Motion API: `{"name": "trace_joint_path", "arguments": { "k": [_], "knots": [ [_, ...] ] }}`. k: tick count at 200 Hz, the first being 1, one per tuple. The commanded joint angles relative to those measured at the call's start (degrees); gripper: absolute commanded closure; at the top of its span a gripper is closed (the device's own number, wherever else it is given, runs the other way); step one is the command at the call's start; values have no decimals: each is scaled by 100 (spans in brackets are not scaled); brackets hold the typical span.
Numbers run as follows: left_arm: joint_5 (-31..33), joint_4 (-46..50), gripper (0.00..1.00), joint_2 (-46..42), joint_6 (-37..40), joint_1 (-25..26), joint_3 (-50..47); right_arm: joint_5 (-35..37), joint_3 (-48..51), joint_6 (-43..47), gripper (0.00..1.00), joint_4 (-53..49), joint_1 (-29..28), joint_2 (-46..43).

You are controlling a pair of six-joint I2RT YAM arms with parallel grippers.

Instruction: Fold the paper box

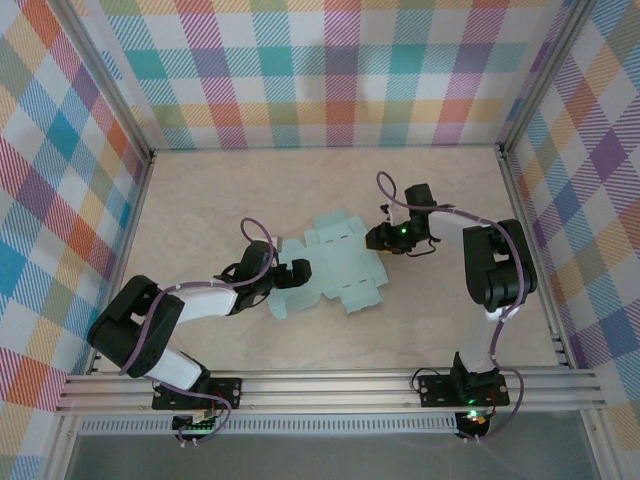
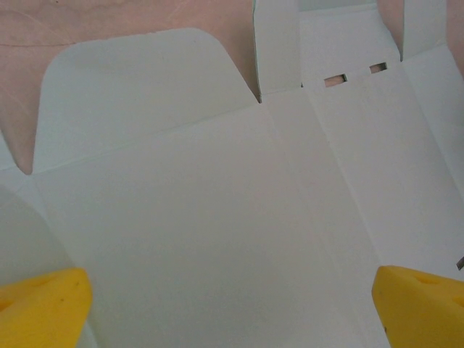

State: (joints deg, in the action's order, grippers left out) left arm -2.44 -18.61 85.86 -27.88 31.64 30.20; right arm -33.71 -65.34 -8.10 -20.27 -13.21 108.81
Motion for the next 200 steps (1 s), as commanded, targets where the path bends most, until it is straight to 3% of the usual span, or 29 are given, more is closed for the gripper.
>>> {"name": "trace_joint_path", "arguments": {
  "k": [1,32,53,96,129,156,180,200],
  "knots": [
    [147,376,0,51,-111,9,-182,-137,271,51,58,197,-50,-118],
    [129,384,0,73,-104,9,-170,150,646,0,56,568,-50,-345],
    [154,414,0,70,-99,5,-163,61,806,-110,65,763,-51,-420],
    [199,399,0,17,-68,9,-181,171,929,-123,100,877,-50,-627],
    [192,224,0,-424,232,9,-192,323,825,56,100,678,-58,-784],
    [437,423,0,-922,1000,-29,231,546,505,307,100,317,-166,-822],
    [-453,772,0,-651,1521,-412,1099,795,20,859,100,-340,-292,-700],
    [-1411,772,0,-131,1760,-763,1712,586,-228,1425,100,-644,-306,-707]
  ]
}}
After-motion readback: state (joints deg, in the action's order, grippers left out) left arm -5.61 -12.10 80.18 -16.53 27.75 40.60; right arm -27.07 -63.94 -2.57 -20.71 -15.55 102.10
